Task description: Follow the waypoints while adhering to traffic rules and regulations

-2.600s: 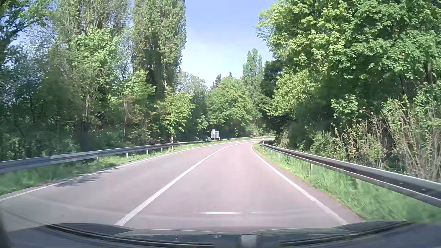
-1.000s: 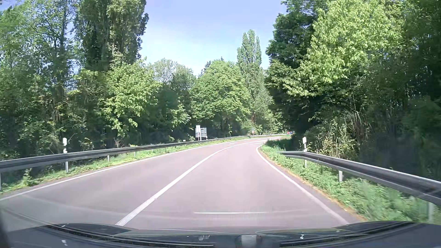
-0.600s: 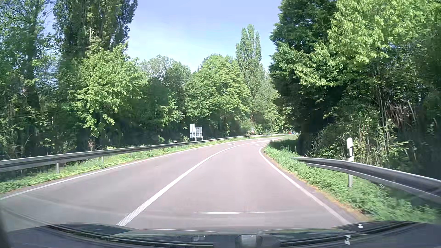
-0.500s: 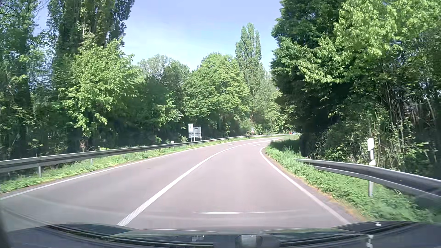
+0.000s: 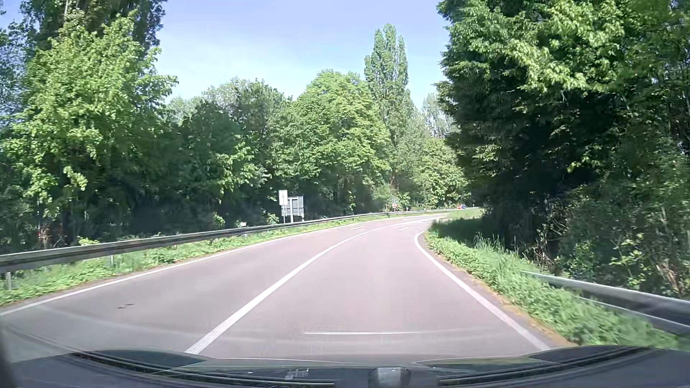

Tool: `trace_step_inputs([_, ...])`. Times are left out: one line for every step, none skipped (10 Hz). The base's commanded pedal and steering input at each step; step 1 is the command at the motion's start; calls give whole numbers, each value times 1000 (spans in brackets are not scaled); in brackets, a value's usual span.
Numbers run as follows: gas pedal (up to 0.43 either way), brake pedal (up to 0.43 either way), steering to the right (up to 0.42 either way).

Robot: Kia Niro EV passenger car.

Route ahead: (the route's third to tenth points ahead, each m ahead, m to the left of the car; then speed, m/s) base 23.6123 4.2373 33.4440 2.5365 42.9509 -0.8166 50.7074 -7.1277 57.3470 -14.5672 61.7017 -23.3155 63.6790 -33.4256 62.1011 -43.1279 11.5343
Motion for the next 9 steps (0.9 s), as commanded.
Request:
trace_step_inputs([0,0,9])
trace_step_inputs([0,0,10])
trace_step_inputs([0,0,12])
trace_step_inputs([0,0,15])
trace_step_inputs([0,0,17])
trace_step_inputs([0,0,19])
trace_step_inputs([0,0,20])
trace_step_inputs([0,0,21])
trace_step_inputs([0,0,22])
